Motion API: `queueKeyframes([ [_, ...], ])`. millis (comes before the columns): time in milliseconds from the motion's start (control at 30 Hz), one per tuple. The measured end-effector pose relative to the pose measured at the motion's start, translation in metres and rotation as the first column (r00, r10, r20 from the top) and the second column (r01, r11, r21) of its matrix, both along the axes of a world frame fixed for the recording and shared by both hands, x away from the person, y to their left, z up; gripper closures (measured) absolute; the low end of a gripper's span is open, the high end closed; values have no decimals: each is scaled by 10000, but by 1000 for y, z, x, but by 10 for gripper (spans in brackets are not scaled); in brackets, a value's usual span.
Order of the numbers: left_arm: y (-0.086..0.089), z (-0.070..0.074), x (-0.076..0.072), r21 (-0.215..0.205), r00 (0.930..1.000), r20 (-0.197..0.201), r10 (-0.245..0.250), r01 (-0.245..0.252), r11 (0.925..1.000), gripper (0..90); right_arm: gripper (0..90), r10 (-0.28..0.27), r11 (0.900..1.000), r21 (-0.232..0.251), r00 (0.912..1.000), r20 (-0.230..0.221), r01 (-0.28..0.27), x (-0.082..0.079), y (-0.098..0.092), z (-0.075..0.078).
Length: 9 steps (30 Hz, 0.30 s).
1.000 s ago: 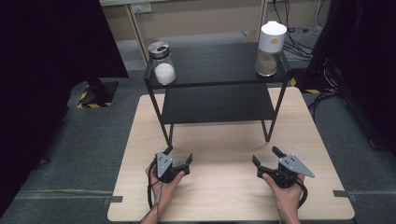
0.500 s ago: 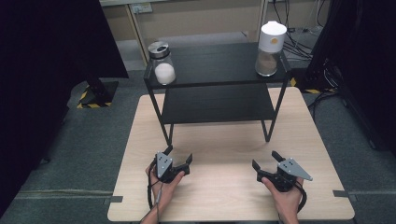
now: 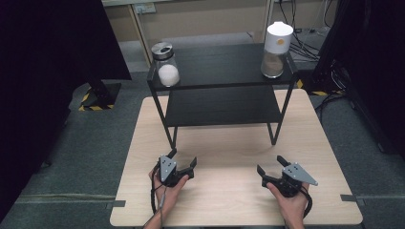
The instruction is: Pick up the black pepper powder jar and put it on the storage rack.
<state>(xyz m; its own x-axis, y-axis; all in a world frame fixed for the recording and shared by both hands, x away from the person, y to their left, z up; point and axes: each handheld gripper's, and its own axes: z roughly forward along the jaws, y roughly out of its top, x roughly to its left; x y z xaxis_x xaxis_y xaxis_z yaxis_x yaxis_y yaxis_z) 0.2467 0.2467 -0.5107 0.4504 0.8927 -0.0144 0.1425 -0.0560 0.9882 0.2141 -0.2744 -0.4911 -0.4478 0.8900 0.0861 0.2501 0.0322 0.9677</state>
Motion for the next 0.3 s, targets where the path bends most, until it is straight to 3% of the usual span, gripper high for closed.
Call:
queueKeyframes([
  [300, 0, 0, 0, -10, 10000, -27, -16, 16, 10000, 112, 51, 178, 9998, -69, 9998, -4, -178, 1, -1, 1],
])
